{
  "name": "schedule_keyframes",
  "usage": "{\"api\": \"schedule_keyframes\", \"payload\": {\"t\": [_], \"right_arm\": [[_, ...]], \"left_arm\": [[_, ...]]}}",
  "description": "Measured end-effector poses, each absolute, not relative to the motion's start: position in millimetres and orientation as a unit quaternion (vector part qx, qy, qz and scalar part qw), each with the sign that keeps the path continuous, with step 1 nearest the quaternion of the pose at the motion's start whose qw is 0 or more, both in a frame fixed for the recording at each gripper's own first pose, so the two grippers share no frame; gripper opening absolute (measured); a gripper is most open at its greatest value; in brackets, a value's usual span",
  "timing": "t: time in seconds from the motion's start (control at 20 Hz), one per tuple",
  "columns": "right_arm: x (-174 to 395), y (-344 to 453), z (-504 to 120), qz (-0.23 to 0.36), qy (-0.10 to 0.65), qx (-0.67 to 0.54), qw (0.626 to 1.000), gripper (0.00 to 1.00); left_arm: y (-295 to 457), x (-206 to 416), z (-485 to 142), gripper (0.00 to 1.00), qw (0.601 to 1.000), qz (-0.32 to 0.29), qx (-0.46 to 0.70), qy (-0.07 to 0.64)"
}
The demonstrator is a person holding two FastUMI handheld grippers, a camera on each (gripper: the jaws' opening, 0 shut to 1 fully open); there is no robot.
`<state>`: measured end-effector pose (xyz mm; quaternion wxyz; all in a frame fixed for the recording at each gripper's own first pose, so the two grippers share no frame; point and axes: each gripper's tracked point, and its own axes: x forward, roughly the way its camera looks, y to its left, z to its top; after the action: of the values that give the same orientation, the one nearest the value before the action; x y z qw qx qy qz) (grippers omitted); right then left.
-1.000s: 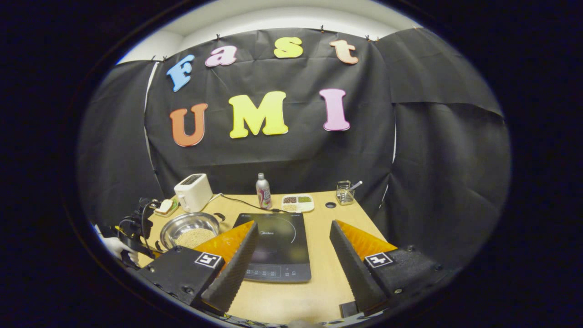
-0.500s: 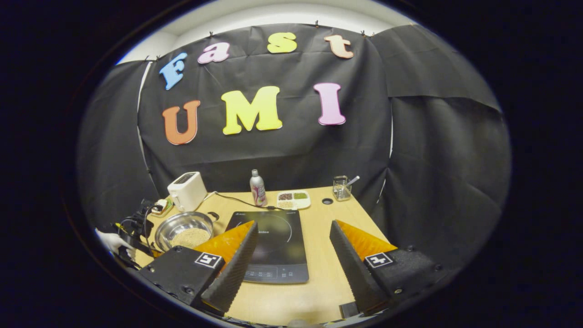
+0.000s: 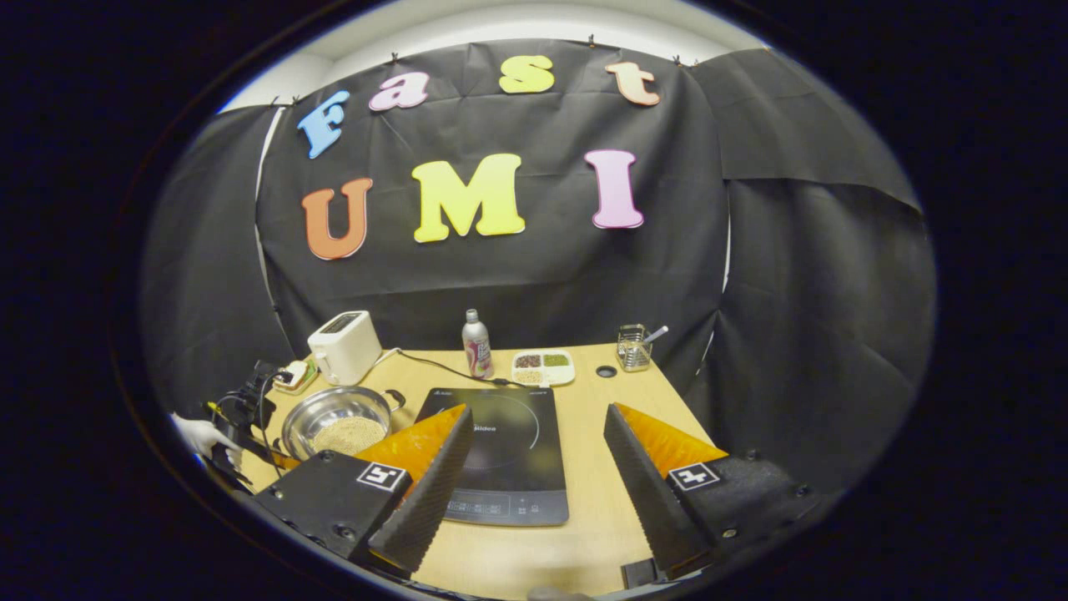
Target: First push the handle of the pot to place it horizontally, then grasp the pot with both hands and set it on the induction cooktop.
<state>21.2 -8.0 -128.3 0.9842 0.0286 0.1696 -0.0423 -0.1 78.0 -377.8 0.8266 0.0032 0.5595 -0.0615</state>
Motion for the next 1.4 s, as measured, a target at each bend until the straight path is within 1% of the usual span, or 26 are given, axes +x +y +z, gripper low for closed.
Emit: {"api": "schedule_keyframes", "payload": {"t": [0.15, 0.35, 0.4, 0.7, 1.0, 1.05, 1.25, 1.3, 1.35, 1.4], "right_arm": [[23, -6, -131, -0.04, 0.173, 0.031, 0.984, 0.99], [21, -5, -135, -0.04, 0.178, 0.025, 0.983, 0.99], [20, -6, -136, -0.04, 0.179, 0.026, 0.983, 0.96], [21, -8, -132, -0.045, 0.178, 0.022, 0.983, 0.96], [21, -1, -132, -0.038, 0.183, 0.015, 0.982, 0.97], [21, 0, -131, -0.036, 0.183, 0.013, 0.982, 0.99], [22, 3, -130, -0.032, 0.184, 0.007, 0.982, 0.99], [22, 4, -130, -0.031, 0.183, 0.006, 0.983, 0.97], [22, 5, -129, -0.03, 0.183, 0.005, 0.983, 0.97], [22, 5, -128, -0.029, 0.183, 0.003, 0.983, 0.99]], "left_arm": [[91, 6, -379, 0.0, 0.83, -0.047, 0.002, 0.556], [106, 11, -382, 0.0, 0.833, -0.031, -0.005, 0.552], [109, 12, -383, 0.0, 0.834, -0.029, -0.007, 0.551], [126, 20, -382, 0.0, 0.837, -0.011, -0.016, 0.547], [144, 32, -383, 0.0, 0.842, 0.006, -0.031, 0.539], [148, 34, -382, 0.0, 0.843, 0.009, -0.033, 0.537], [157, 41, -380, 0.0, 0.845, 0.016, -0.047, 0.533], [159, 43, -381, 0.0, 0.845, 0.018, -0.047, 0.532], [160, 44, -380, 0.0, 0.846, 0.017, -0.045, 0.531], [162, 46, -380, 0.0, 0.847, 0.017, -0.043, 0.53]]}}
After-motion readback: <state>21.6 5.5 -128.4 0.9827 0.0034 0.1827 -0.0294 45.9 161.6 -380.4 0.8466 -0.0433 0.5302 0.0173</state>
